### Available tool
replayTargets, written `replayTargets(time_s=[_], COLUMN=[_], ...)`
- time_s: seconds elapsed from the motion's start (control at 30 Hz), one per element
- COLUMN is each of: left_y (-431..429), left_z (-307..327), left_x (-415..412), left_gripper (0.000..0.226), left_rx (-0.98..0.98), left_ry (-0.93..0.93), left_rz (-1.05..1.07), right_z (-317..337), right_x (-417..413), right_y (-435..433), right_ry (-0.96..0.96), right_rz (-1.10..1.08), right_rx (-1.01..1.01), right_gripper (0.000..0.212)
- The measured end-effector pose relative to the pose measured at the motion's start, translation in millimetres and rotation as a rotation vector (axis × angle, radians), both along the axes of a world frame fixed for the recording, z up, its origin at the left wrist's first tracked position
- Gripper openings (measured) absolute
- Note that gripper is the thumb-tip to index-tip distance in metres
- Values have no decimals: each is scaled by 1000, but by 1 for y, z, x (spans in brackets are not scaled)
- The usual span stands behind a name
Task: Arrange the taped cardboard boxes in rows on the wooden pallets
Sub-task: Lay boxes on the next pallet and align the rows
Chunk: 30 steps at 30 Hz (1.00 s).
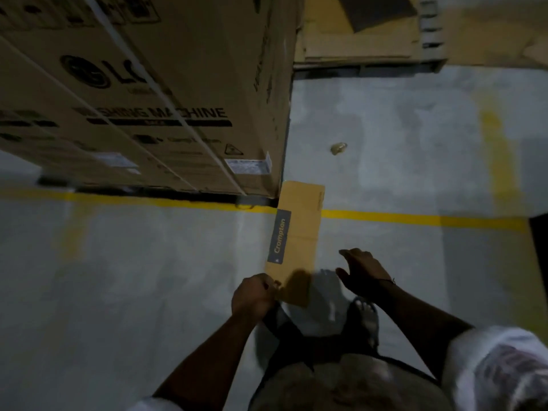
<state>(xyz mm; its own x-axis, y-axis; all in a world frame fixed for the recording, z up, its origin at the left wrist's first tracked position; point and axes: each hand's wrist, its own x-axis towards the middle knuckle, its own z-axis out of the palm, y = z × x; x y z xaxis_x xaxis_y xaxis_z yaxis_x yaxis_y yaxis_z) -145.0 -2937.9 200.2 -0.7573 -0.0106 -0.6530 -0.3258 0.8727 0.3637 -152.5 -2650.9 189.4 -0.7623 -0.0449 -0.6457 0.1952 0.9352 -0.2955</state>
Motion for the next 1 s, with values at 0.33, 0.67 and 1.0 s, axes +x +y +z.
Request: replayTargets(time_s=[0.33,0.67,1.0], left_y=[-62,-10,81], left_z=[-155,-360,-384], left_x=[-100,-117,-59], left_gripper=[38,133,66], left_rx=[93,231,376], left_ry=[-5,-296,-241], left_rz=[-12,399,91], right_z=[-153,-353,-371], right_x=[-82,-120,-71], right_y=[-113,-124,-15], right_ry=[-62,-76,-18], right_rz=[-146,-284,-833], right_rx=[-113,-261,-245], right_gripper=[64,65,88])
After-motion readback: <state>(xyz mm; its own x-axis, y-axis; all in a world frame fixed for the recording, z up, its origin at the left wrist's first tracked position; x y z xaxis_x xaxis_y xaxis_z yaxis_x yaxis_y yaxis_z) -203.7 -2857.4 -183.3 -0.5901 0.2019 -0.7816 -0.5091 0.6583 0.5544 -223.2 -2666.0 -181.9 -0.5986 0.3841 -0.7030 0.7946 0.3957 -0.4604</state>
